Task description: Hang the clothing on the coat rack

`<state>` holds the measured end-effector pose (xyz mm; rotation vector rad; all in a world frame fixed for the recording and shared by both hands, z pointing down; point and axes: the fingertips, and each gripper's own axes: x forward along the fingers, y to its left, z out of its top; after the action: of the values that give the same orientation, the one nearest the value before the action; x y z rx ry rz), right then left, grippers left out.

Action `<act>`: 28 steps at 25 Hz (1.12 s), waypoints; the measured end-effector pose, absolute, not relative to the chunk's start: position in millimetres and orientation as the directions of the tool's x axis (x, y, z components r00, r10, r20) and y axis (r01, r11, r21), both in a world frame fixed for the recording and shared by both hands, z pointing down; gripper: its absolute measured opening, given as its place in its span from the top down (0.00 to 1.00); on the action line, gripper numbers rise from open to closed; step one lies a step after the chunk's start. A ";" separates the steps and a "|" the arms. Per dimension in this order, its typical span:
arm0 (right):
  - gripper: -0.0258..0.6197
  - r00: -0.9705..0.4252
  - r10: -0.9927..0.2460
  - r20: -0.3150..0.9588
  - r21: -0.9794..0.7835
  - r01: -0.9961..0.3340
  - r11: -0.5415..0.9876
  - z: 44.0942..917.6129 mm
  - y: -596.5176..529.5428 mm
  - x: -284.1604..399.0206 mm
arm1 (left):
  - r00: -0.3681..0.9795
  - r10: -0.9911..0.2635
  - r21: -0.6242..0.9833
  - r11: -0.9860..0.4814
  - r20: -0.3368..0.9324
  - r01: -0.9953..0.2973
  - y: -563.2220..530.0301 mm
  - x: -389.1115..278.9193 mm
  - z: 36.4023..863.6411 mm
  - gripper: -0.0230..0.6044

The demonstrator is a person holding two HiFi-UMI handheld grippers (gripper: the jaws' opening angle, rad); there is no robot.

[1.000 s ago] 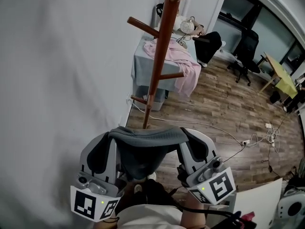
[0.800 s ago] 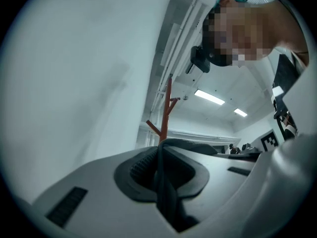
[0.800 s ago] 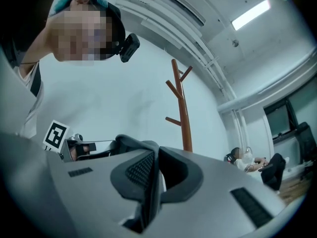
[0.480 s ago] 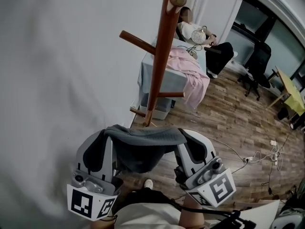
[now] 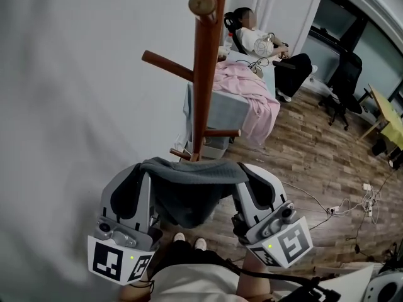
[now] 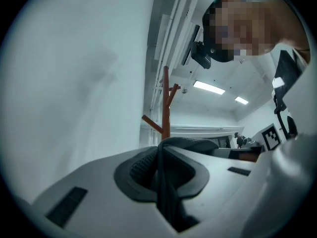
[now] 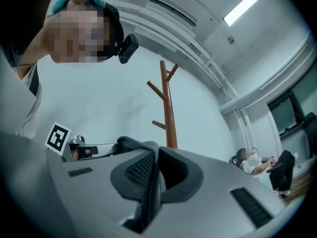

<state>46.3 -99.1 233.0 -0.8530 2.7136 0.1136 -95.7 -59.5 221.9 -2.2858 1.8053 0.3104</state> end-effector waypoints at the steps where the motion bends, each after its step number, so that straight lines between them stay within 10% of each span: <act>1: 0.92 -0.775 -0.555 -0.301 -0.013 -0.579 0.815 231.0 -101.8 46.6 | 0.237 -0.928 -0.038 -0.236 -0.288 -0.971 -62.5 -95.7 219.9 0.89; 28: 0.92 -0.679 -0.727 -0.098 0.020 -0.732 0.681 278.0 -160.9 23.3 | 0.362 -0.924 -0.016 -0.363 -0.120 -0.932 -153.1 -122.8 265.0 0.89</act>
<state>23.3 -160.9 278.0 -1.2197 2.8044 0.0879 -122.8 -153.1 265.0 -2.5248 1.7243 0.1378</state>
